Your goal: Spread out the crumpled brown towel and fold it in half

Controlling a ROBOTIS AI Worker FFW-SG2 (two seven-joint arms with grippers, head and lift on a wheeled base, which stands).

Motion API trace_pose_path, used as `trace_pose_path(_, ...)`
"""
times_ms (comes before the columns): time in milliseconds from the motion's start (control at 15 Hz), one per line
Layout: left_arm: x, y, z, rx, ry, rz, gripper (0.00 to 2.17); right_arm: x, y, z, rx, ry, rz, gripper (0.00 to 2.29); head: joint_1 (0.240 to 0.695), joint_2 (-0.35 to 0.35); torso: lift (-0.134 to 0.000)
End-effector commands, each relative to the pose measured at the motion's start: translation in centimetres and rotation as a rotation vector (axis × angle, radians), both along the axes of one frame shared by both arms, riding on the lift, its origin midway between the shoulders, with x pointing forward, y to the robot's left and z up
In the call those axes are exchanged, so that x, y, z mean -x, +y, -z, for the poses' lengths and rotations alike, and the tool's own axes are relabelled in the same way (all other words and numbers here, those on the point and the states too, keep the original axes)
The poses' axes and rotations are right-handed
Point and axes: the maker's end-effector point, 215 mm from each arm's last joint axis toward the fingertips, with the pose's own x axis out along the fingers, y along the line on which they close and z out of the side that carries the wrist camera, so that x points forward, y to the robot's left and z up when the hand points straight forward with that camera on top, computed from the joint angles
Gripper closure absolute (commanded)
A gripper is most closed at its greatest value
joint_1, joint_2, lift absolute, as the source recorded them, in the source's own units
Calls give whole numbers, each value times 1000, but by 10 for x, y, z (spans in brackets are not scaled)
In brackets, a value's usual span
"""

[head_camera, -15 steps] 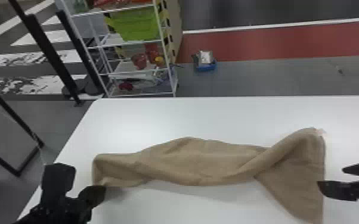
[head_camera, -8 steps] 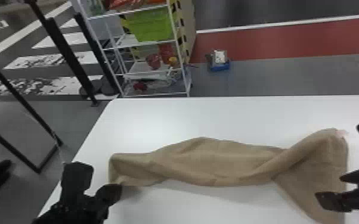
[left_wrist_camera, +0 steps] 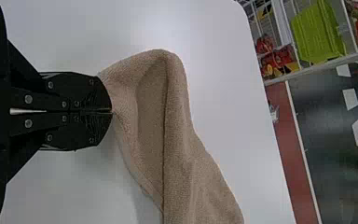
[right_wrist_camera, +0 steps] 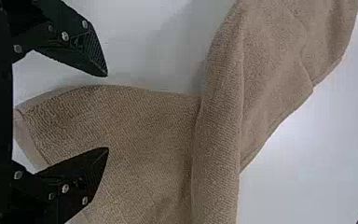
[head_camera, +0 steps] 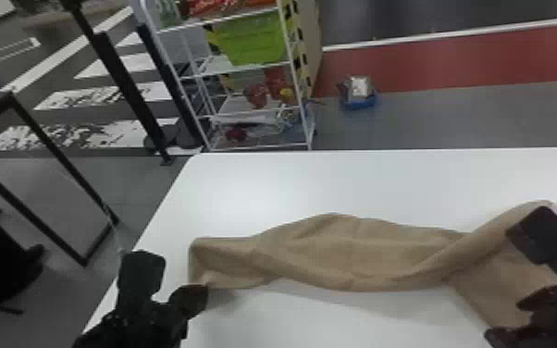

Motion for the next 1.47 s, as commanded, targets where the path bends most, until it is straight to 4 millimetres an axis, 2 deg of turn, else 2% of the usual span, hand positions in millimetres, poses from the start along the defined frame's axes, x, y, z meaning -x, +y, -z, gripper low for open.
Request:
trace_pose_path(0,0,0,0,2,-1,-4,1683,0,1,1,5,1,-3,505,695,350,-124)
trace_pose_path(67,0,-1,0,4,-1,-2,1683,0,1,0,5,2,-1,701,695,350,-124)
trace_pose_path(200,0,-1,0,3,-1,-3,1683,-1,0,-3,7,-6,3,1318,695,350,-124)
trace_pose_path(267,0,0,0,2,-1,-4,1683,-4,-3,-5,11,-15,13,1551,695,350,-124)
trace_pose_path(333,0,-1,-1,1,-2,-3,1683,-6,-7,-7,11,-24,24,1669,695,350,-124)
trace_pose_path(467,-1,2,-5,-5,-11,-5,1683,-21,-21,-24,-12,-68,71,1700,695,350,-124)
trace_pose_path(600,-3,11,-9,-17,-23,-21,1683,-42,-42,-58,-125,-106,142,1703,695,350,-124)
trace_pose_path(800,-12,28,-36,-48,-77,-50,1683,-80,-87,-122,-199,-243,233,1703,695,303,-124)
trace_pose_path(1067,-24,42,-78,-78,-160,-71,1683,-108,-142,-179,-269,-362,341,1700,695,240,-124)
trace_pose_path(1200,-20,45,-80,-72,-152,-83,1683,-108,-150,-188,-311,-368,351,1700,695,200,-124)
trace_pose_path(1333,-16,41,-75,-63,-137,-69,1683,-94,-141,-171,-311,-343,299,1700,695,187,-124)
trace_pose_path(1400,-14,42,-73,-65,-132,-72,1683,-95,-140,-170,-296,-361,284,1700,695,192,-124)
